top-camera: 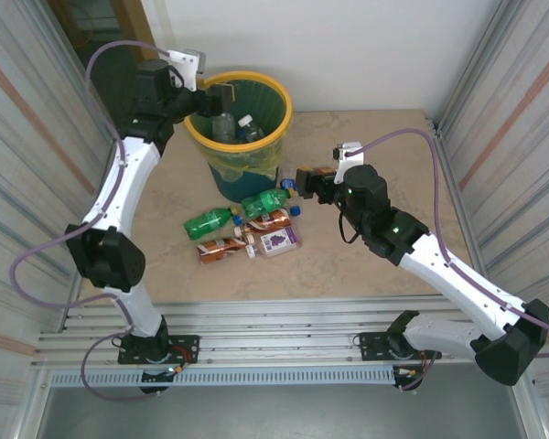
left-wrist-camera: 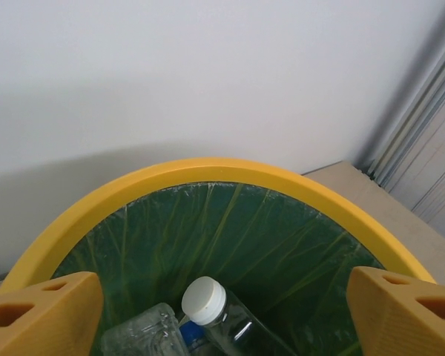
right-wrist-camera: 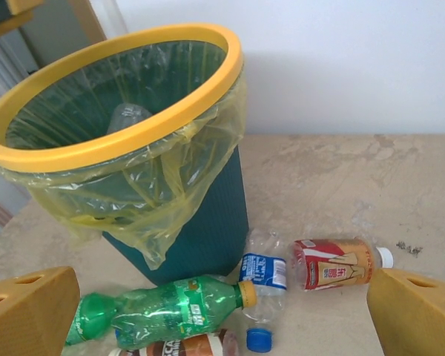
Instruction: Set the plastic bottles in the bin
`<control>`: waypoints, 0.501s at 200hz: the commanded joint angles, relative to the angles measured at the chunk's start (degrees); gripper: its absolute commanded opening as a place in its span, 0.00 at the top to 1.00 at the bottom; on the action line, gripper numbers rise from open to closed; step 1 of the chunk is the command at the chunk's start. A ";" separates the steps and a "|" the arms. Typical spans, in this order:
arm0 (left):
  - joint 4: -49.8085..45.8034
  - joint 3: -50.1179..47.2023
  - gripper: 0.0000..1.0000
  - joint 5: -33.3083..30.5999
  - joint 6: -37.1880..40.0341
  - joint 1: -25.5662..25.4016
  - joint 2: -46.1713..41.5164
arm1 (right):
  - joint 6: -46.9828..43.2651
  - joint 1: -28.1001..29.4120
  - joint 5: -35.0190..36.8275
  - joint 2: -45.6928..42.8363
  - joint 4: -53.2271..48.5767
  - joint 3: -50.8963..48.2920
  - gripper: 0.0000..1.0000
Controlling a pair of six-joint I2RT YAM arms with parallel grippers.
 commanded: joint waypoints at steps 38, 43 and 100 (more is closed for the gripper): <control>6.94 -15.53 0.02 -4.70 -0.74 -0.18 -14.16 | 3.66 -1.37 1.49 -0.24 -1.69 -0.73 0.02; 7.65 -17.45 0.01 -5.30 -1.00 -0.11 -15.48 | 4.17 -1.62 1.63 -0.25 -1.89 -0.70 0.02; 15.24 -38.48 0.01 -13.49 -5.58 -0.18 -31.28 | 14.18 -6.50 1.89 2.06 -7.55 -0.24 0.02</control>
